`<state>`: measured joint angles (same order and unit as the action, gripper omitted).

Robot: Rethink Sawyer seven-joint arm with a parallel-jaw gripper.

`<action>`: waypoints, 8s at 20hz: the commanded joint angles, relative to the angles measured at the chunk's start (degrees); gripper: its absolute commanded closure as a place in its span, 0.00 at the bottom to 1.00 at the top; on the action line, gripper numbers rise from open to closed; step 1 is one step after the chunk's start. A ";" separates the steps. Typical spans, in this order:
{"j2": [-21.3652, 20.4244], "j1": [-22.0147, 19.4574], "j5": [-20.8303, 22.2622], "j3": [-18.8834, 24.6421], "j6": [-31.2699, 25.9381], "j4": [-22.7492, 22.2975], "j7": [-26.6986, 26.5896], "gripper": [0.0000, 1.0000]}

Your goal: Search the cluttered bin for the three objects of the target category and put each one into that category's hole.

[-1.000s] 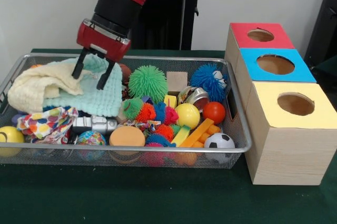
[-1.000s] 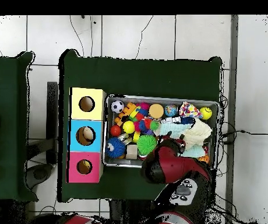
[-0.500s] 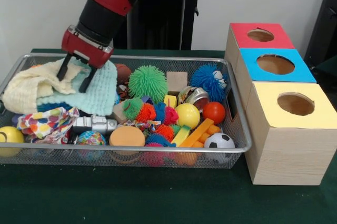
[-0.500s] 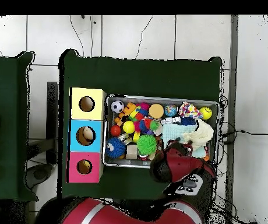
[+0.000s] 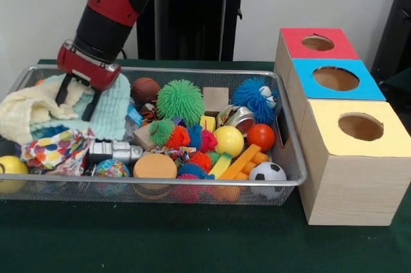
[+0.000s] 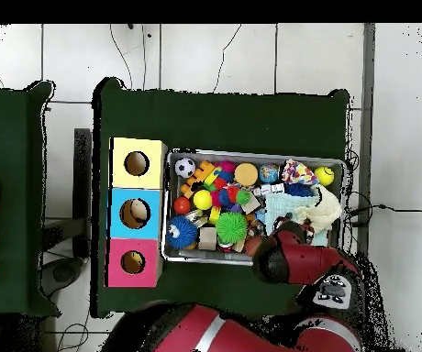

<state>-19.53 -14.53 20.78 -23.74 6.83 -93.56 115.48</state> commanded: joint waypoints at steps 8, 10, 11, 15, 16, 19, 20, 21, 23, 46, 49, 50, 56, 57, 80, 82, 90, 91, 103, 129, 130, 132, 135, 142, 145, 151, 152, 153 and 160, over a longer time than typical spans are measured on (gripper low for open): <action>3.15 -6.57 5.66 14.35 -6.48 2.22 -0.27 1.00; 1.83 -7.43 5.06 15.65 -7.94 1.14 0.20 1.00; 1.01 -7.75 5.40 16.24 -7.65 0.47 0.22 1.00; -2.23 -6.15 5.41 14.97 -5.61 -2.64 1.89 1.00; -2.99 -5.72 5.47 14.62 -5.20 -3.35 2.15 1.00; -6.23 -4.59 5.25 14.12 -6.23 -5.87 2.37 1.00; -7.94 -5.31 5.43 15.30 -7.04 -7.27 2.14 1.00; -9.89 -6.95 5.38 17.55 -8.09 -9.30 2.03 1.00; -13.77 -10.24 5.27 22.05 -10.19 -13.36 1.81 1.00; -34.50 0.70 -12.40 20.94 -31.60 -28.95 11.14 1.00; -36.04 3.03 -14.51 19.68 -33.51 -29.88 11.77 1.00; -36.90 3.57 -15.44 19.52 -34.83 -30.19 11.80 1.00; -41.27 8.25 -19.51 17.58 -41.38 -30.44 12.81 1.00; -41.32 8.63 -20.07 17.54 -41.91 -30.43 12.86 1.00; -31.39 0.34 -17.25 27.25 -2.43 -32.97 8.98 1.00; -28.69 0.24 -16.21 26.99 1.17 -31.53 8.89 1.00; -19.03 -0.02 -15.03 25.13 9.80 -26.41 7.32 1.00; -19.16 -0.06 -15.08 25.14 9.84 -26.58 7.35 1.00; -18.50 1.94 -15.77 23.63 13.68 -29.30 9.82 1.00; -33.21 -18.80 -12.73 40.89 -16.70 -29.17 -1.18 0.00; -31.86 -19.45 -11.89 41.27 -15.11 -29.14 -0.76 0.00; -29.71 -20.22 -10.26 41.33 -12.70 -28.67 -0.37 0.00; -27.90 -20.90 -8.41 40.97 -10.36 -28.31 0.29 0.00; -25.96 -22.10 -5.65 41.71 -9.12 -25.63 0.68 0.00; -24.66 -22.60 -4.82 42.22 -8.82 -24.00 0.84 0.00; -24.50 -23.62 -3.25 42.78 -11.62 -20.66 -0.86 0.00; -24.57 -23.56 -3.00 42.59 -12.28 -20.05 -1.25 0.00; -24.65 -23.49 -2.75 42.41 -12.94 -19.44 -1.64 0.00; -26.07 -25.28 -1.80 43.78 -16.89 -17.71 -3.45 0.00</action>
<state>-45.61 -37.57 16.32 15.04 -3.79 -118.71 115.47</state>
